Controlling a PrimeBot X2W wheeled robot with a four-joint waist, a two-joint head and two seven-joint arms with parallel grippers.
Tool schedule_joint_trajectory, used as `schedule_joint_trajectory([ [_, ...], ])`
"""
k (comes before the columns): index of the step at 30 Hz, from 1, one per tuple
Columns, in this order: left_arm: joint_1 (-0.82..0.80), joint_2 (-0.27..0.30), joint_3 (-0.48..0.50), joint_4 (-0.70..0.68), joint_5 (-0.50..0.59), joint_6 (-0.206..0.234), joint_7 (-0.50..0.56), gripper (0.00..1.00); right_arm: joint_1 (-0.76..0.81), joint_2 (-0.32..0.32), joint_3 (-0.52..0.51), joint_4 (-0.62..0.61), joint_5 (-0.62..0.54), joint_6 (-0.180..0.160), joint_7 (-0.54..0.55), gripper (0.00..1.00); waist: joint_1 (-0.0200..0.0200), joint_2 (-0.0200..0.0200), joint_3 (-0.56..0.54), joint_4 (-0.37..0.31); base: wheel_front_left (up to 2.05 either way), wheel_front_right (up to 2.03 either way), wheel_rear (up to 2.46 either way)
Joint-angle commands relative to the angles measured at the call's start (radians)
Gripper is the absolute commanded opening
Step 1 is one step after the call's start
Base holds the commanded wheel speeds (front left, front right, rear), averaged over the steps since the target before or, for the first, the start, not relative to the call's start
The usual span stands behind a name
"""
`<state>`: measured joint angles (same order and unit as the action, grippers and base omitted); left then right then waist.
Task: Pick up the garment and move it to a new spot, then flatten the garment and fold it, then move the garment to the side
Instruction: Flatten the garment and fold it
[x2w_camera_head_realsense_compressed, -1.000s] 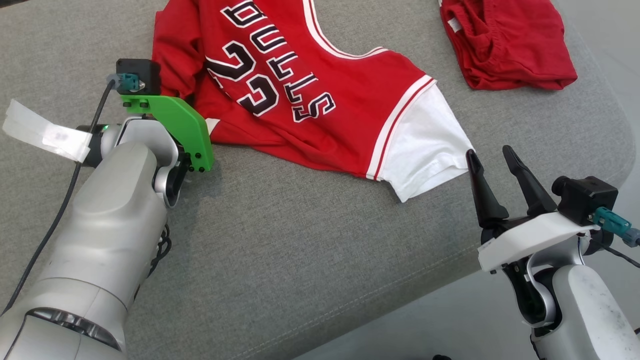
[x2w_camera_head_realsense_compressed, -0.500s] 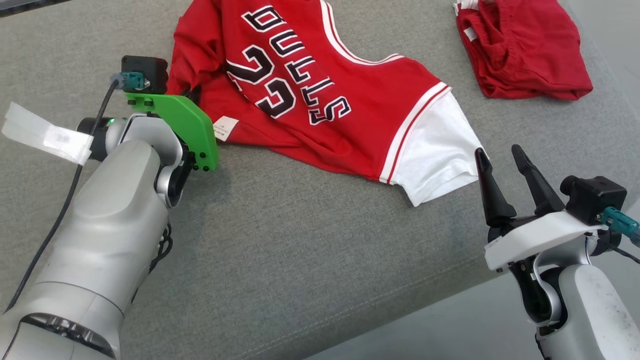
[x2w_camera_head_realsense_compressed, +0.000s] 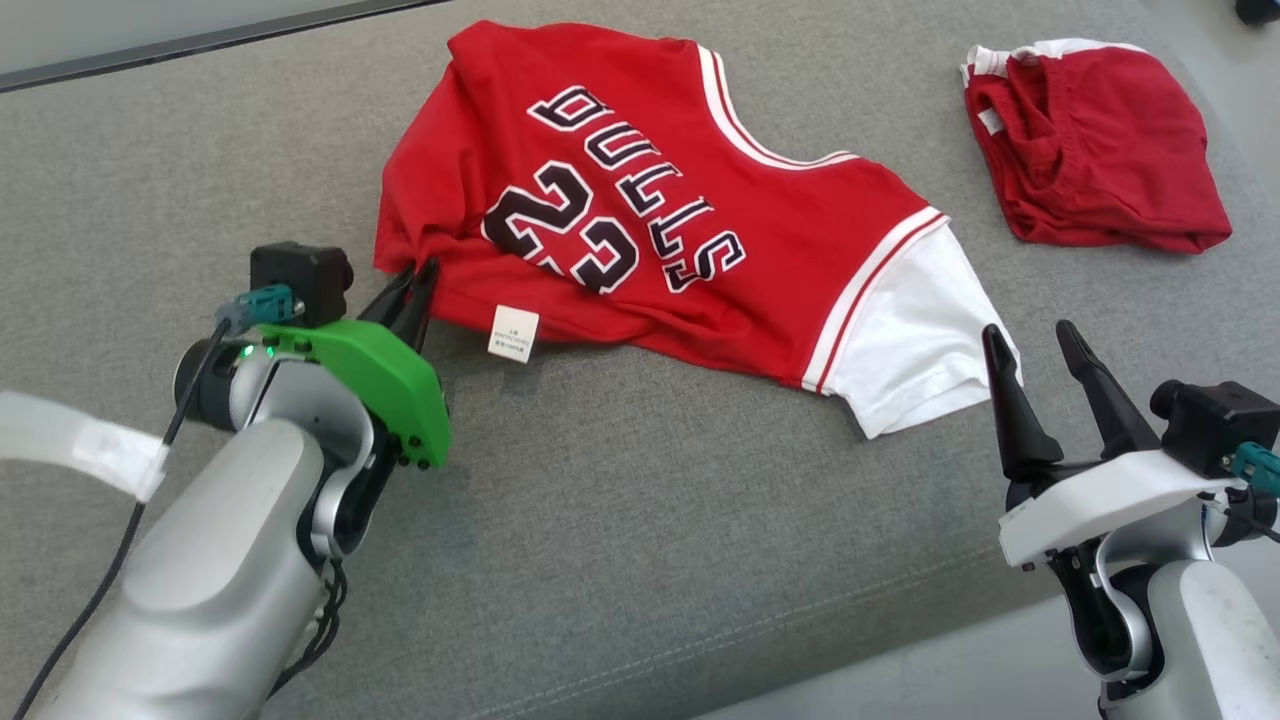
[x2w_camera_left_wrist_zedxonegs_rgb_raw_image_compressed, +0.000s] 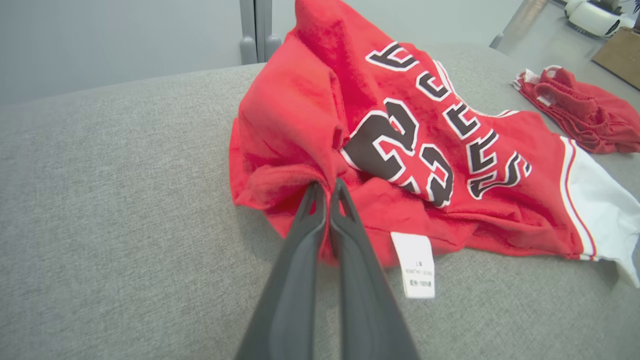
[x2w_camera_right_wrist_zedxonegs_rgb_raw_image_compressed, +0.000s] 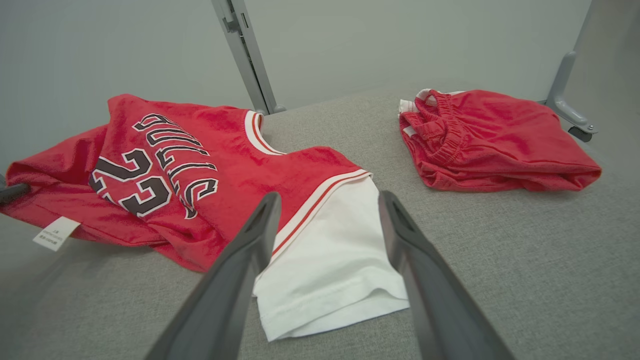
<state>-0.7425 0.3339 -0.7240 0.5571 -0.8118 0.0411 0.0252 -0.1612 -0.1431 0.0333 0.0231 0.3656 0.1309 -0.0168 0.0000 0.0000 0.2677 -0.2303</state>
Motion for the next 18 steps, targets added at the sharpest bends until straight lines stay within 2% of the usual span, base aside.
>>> schedule_joint_trajectory([
  [1, 0.063, 0.042, 0.006, -0.087, -0.003, 0.032, 0.006, 0.0, 0.019, -0.005, -0.006, -0.01, -0.006, 0.0, 0.005, 1.0, 0.0, 0.0, -0.032, 0.032, 0.0, 0.0, 0.0],
  [6, 0.255, 0.169, 0.027, -0.39, -0.017, 0.147, 0.04, 0.0, 0.042, -0.004, -0.001, -0.021, -0.007, 0.0, 0.019, 1.0, 0.0, 0.0, -0.057, 0.051, 0.0, 0.0, 0.0],
  [9, 0.376, 0.224, 0.041, -0.54, -0.035, 0.226, 0.053, 0.0, 0.047, -0.001, 0.003, -0.025, -0.007, 0.0, 0.023, 1.0, 0.0, 0.0, -0.064, 0.055, 0.0, 0.0, 0.0],
  [12, 0.484, 0.247, 0.057, -0.629, -0.064, 0.283, 0.049, 0.0, 0.06, 0.001, 0.007, -0.023, -0.002, 0.0, 0.027, 1.0, 0.0, 0.0, -0.069, 0.062, 0.0, 0.0, 0.0],
  [14, 0.532, 0.255, 0.057, -0.643, -0.074, 0.305, 0.041, 0.0, 0.059, -0.001, 0.01, -0.02, 0.0, 0.0, 0.03, 1.0, 0.0, 0.0, -0.071, 0.064, 0.0, 0.0, 0.0],
  [16, 0.584, 0.225, 0.057, -0.617, -0.102, 0.308, 0.019, 0.0, 0.062, -0.004, 0.014, -0.013, 0.001, 0.0, 0.033, 1.0, 0.0, 0.0, -0.077, 0.067, 0.0, 0.0, 0.0],
  [17, 0.594, 0.215, 0.054, -0.598, -0.109, 0.304, 0.014, 0.08, 0.064, -0.004, 0.015, -0.011, 0.0, 0.0, 0.034, 1.0, 0.0, 0.0, -0.08, 0.067, 0.0, 0.0, 0.0],
  [18, 0.6, 0.205, 0.049, -0.576, -0.11, 0.299, 0.006, 0.35, 0.064, -0.005, 0.016, -0.01, 0.001, 0.0, 0.035, 1.0, 0.0, 0.0, -0.082, 0.068, 0.0, 0.0, 0.0],
])
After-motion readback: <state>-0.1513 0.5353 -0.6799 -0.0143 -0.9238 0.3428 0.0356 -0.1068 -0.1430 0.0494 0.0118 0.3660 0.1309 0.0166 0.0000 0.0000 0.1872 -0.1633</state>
